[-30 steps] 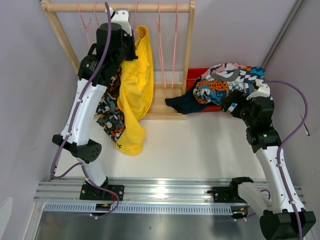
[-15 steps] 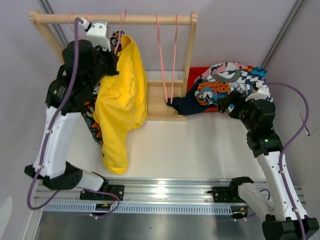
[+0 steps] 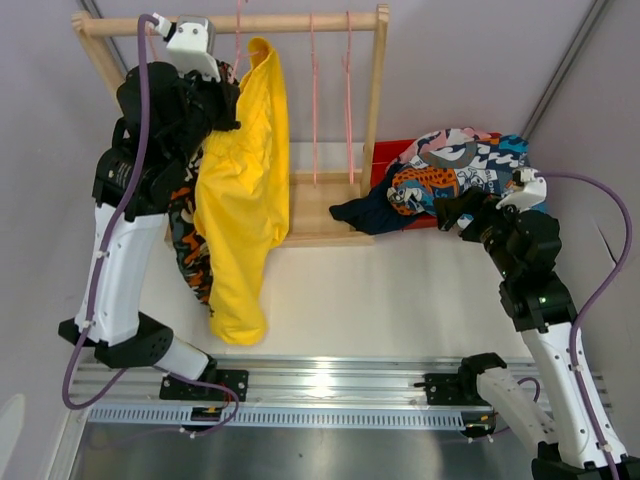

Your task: Remove the shorts from the hanger

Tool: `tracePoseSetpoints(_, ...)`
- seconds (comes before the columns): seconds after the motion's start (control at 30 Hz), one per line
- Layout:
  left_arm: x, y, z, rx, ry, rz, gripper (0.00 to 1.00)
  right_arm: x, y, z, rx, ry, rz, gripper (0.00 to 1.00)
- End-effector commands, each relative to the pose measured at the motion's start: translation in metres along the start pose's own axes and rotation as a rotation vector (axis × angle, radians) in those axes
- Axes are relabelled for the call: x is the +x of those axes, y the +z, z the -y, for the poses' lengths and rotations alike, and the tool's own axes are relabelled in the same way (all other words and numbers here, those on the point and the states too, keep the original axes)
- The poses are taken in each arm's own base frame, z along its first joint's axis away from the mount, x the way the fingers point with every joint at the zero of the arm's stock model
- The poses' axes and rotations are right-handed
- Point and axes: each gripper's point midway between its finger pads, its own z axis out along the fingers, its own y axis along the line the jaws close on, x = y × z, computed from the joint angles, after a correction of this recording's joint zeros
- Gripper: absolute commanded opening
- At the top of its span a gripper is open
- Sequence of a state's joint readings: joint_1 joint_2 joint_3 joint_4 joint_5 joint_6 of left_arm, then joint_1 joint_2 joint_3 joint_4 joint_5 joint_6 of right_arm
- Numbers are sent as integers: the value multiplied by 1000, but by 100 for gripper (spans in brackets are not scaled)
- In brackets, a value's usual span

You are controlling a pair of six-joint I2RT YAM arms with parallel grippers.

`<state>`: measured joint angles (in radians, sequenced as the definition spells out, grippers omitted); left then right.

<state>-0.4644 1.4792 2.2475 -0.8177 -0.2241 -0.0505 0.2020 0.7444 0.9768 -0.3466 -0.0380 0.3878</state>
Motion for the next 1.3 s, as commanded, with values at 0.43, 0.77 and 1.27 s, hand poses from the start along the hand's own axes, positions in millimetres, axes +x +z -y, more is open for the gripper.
tracePoseSetpoints(0.43,39,-159,30,358,-65,-67,0,-39,-38,-74,-368,-77,131,100)
tracePoseSetpoints(0.77,-3,-278,104,978,-179,92,0,-56,-87,-163,-813,-127,43,99)
tracePoseSetpoints(1.27,-48,-277,104,969,-200,195,0,-38,-100,-206,-895,-133,-5,99)
